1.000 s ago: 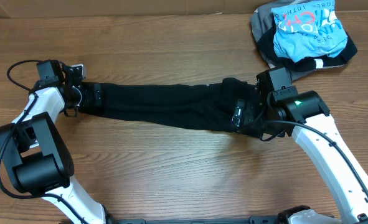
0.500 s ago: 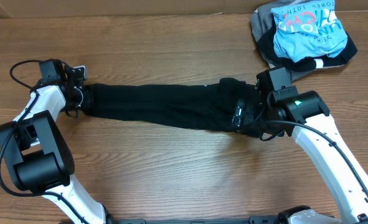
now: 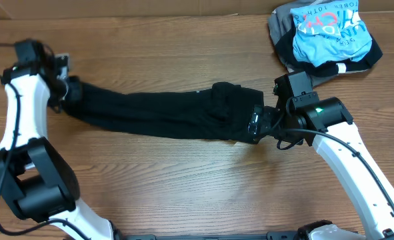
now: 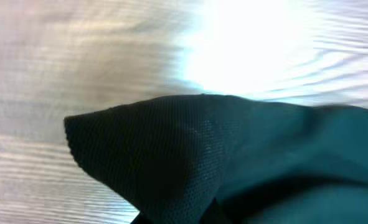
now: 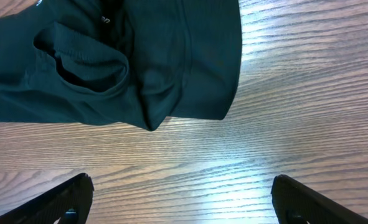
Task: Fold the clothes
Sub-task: 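Fold the strip's left end toward the right gripper with the left gripper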
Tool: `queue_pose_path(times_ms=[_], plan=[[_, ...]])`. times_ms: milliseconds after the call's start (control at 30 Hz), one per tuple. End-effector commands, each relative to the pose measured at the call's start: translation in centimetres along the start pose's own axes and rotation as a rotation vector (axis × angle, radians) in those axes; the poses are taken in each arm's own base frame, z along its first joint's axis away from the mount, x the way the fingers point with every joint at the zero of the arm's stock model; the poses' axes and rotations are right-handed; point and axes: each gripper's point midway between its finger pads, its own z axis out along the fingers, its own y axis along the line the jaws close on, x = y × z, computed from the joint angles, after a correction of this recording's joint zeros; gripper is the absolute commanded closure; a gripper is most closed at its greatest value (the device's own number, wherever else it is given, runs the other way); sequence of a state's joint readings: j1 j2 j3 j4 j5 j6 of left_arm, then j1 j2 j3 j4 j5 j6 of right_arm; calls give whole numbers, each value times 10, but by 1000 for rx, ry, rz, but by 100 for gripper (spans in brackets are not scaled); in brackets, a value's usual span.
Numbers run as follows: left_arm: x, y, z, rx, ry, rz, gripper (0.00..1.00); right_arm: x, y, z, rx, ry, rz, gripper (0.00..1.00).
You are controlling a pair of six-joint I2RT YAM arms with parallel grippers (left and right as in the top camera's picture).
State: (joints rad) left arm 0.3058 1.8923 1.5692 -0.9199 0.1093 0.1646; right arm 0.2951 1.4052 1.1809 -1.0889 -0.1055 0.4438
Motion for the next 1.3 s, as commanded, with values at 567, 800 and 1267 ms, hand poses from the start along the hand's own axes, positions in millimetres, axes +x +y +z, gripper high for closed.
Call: queue_pose_path(times_ms=[567, 800, 1267], plan=[[33, -258, 6, 191, 14, 559, 96, 3, -1, -7, -2, -3, -1, 1], [51, -259, 33, 181, 103, 569, 96, 3, -1, -7, -1, -4, -2, 0], [86, -282, 22, 331, 220, 572, 23, -3, -10, 1, 24, 1, 26, 0]])
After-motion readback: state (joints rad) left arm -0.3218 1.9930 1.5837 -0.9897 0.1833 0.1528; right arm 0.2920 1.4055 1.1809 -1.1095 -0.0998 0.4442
